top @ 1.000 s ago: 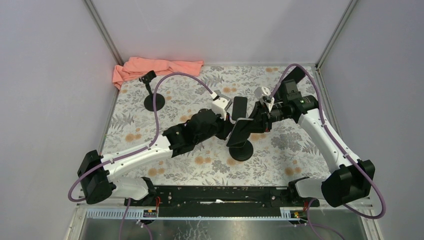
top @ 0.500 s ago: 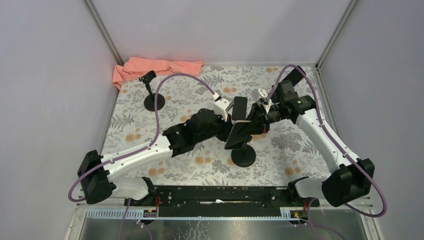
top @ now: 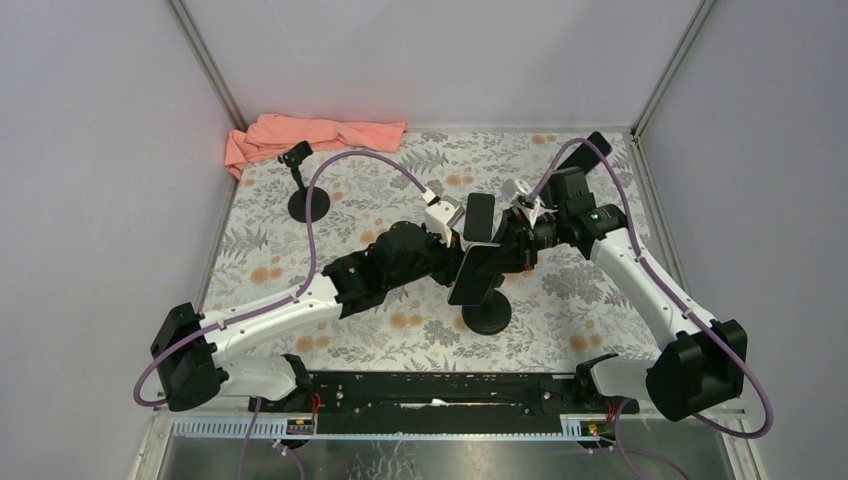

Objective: Place the phone on the phone stand
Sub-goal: Install the phone on the phone stand.

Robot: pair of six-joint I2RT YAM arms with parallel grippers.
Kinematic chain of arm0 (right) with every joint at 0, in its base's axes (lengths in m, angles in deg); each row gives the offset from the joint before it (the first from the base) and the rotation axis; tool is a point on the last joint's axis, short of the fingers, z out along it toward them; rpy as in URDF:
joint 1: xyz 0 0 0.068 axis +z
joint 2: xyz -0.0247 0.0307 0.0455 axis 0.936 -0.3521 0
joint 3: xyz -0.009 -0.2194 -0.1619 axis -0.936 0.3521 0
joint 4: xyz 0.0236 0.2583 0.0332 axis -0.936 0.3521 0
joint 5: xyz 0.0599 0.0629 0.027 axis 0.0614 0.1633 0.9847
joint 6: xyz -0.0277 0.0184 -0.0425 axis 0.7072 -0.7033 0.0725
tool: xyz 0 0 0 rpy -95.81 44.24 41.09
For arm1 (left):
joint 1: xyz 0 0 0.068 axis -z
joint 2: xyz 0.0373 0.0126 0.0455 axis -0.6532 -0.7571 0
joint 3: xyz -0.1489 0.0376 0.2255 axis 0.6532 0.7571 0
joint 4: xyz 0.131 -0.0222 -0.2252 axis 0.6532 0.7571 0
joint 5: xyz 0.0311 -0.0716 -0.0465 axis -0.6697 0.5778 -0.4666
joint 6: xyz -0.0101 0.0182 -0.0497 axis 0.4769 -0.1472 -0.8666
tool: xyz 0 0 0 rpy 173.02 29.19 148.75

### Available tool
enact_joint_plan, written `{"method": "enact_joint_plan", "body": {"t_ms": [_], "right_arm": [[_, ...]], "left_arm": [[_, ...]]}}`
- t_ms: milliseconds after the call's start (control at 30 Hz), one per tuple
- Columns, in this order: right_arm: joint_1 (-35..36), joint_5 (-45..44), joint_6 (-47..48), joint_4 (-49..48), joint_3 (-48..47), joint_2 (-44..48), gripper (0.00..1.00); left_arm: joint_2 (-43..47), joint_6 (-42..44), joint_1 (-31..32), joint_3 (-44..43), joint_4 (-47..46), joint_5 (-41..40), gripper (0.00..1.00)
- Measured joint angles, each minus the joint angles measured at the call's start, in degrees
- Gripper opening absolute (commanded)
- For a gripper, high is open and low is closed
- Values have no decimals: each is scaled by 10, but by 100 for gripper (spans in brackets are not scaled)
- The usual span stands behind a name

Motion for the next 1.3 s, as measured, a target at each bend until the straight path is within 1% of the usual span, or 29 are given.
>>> {"method": "enact_joint_plan", "body": {"t_ms": [133,300,567,800,933,1033,1167,1300], "right_arm": [[-12,14,-36,-37,12,5,0],[-31,27,-61,-59,23,7,0],[-38,35,-72,-70,29,7,0],[-63,42,-72,-66,36,7,0],[-66,37,-63,-49,38,7,0],[-66,30,-42,-18,37,3,0],[-67,17,-14,33,30,-12,0],[-70,8,-3,59,20,-26,0]], "left_arm": [[0,1,0,2,-4,2,0],[0,4,0,2,-4,11,0],[0,4,-1,2,-4,16,0],[0,4,-1,2,-7,16,0],[0,5,0,2,-7,16,0],[-4,10,2,0,-8,16,0],[-17,27,2,-17,-1,16,0],[-33,48,1,-36,9,14,0]]}}
